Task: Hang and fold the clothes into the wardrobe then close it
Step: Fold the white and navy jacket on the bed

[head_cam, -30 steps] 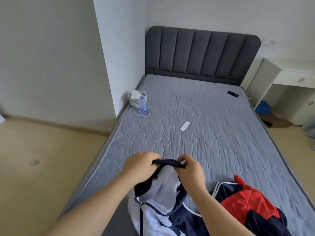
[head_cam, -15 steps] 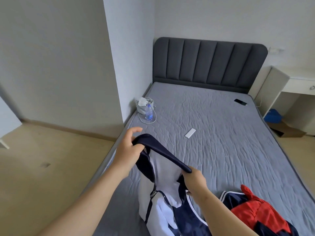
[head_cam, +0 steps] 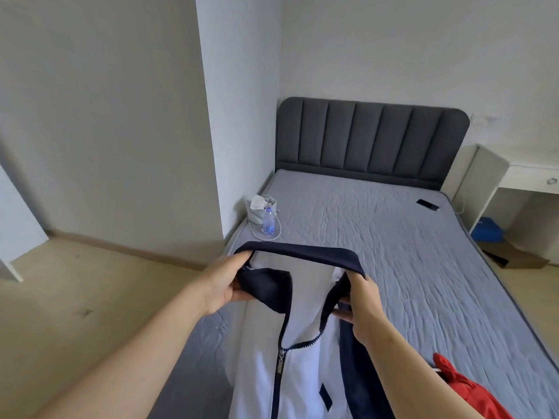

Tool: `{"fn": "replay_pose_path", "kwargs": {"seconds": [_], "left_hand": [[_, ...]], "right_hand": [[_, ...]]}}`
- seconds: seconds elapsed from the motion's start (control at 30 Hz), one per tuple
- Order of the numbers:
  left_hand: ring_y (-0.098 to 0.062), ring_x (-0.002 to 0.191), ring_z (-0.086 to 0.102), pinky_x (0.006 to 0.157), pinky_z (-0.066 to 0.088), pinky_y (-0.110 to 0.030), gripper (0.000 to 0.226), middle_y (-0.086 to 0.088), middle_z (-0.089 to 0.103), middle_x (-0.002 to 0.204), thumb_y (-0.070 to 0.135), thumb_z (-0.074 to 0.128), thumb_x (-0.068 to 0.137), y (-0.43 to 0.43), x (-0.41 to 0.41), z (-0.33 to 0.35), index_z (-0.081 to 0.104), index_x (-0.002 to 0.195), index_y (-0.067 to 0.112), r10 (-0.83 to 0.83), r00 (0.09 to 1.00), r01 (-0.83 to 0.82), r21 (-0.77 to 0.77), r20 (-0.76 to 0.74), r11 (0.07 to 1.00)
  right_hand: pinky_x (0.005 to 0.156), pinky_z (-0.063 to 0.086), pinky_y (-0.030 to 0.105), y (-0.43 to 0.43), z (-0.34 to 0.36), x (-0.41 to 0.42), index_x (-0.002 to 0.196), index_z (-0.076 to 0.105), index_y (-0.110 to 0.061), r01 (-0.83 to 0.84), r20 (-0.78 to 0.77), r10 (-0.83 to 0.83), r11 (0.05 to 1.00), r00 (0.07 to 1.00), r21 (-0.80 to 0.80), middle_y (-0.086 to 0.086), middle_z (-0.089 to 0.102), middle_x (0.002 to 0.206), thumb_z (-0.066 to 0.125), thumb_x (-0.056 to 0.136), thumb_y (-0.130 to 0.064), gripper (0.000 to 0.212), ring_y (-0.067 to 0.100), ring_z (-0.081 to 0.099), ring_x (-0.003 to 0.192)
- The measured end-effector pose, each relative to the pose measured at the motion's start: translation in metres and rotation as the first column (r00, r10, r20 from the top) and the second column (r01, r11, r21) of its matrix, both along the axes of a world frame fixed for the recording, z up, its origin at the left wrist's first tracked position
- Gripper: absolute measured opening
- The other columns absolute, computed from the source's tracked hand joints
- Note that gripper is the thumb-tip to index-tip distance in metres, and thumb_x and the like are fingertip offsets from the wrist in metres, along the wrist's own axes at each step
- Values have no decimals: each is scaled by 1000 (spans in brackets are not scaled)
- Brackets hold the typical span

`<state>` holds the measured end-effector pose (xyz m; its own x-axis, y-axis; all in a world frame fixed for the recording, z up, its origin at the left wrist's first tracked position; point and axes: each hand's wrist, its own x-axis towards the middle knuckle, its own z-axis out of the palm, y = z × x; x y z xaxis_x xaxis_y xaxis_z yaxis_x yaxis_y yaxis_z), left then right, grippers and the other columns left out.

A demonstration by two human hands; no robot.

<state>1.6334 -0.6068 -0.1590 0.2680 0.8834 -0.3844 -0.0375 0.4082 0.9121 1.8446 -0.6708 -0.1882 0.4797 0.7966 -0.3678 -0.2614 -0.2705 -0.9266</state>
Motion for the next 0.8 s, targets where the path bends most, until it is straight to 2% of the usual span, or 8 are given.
{"fn": "replay_pose_path", "kwargs": {"seconds": [0.13, 0.27, 0.4, 0.5, 0.6, 0.7, 0.77, 0.8], "left_hand": [[-22, 93, 64, 80, 54, -37, 11, -6, 67, 97, 10, 63, 87, 2, -11, 1, 59, 92, 19, 165, 973, -80, 433, -163, 898], [-3, 81, 59, 73, 46, -22, 41, 13, 62, 86, 4, 76, 71, -7, -9, 11, 51, 87, 32, 240, 921, 53, 708, -307, 704], [12, 70, 56, 60, 41, -5, 44, 23, 62, 73, 6, 75, 66, -23, -2, 21, 48, 80, 38, 453, 884, -133, 868, -114, 478], [12, 66, 54, 57, 39, -3, 31, 33, 59, 73, 16, 63, 62, -28, 4, 30, 47, 78, 37, 499, 865, -277, 874, 46, 400], [11, 61, 53, 53, 37, -3, 22, 31, 58, 66, 19, 59, 63, -13, 12, 33, 47, 73, 34, 520, 850, -344, 839, 87, 422], [2, 64, 54, 52, 37, -6, 16, 20, 58, 63, 21, 62, 71, 30, 27, 22, 49, 75, 29, 531, 847, -296, 807, -26, 512], [-14, 83, 58, 60, 37, -14, 16, 17, 57, 77, 16, 62, 81, 72, 44, 8, 52, 93, 22, 462, 861, -177, 725, -214, 666], [-18, 96, 56, 70, 37, -17, 27, 11, 56, 91, 14, 61, 84, 94, 53, -2, 50, 106, 20, 354, 890, -93, 644, -288, 759]], "right_hand": [[60, 36, 33, -10, 7, 5, 67, 44, -14, 205, 221, -263, 945, 939, 255, -1, 44, 64, 62, 79, -28, 26, 18, 40, 63], [52, 37, 18, -15, 22, -5, 69, 43, -20, 311, 249, -446, 844, 860, 436, -7, 44, 64, 57, 85, -20, 21, 3, 42, 55], [46, 34, 5, -16, 40, -14, 70, 38, -22, 320, 206, -550, 706, 809, 632, -9, 40, 63, 52, 81, -20, 18, -8, 39, 47], [48, 34, 5, -12, 50, -16, 70, 37, -23, 291, 172, -580, 616, 796, 732, -16, 43, 59, 48, 76, -20, 13, -8, 40, 49], [47, 34, 6, 3, 50, -11, 71, 37, -24, 260, 204, -573, 622, 794, 739, -27, 48, 55, 51, 77, -23, 15, -8, 41, 48], [50, 37, 10, 34, 40, 3, 74, 41, -29, 275, 252, -514, 740, 820, 613, -24, 51, 61, 55, 81, -32, 16, -8, 45, 52], [63, 41, 17, 65, 28, 18, 94, 49, -34, 150, 315, -319, 874, 894, 462, -22, 56, 83, 57, 85, -33, 13, -5, 53, 78], [77, 43, 21, 82, 19, 26, 116, 46, -35, 23, 382, -171, 931, 908, 364, -19, 56, 104, 59, 86, -31, 33, 2, 53, 98]]}}
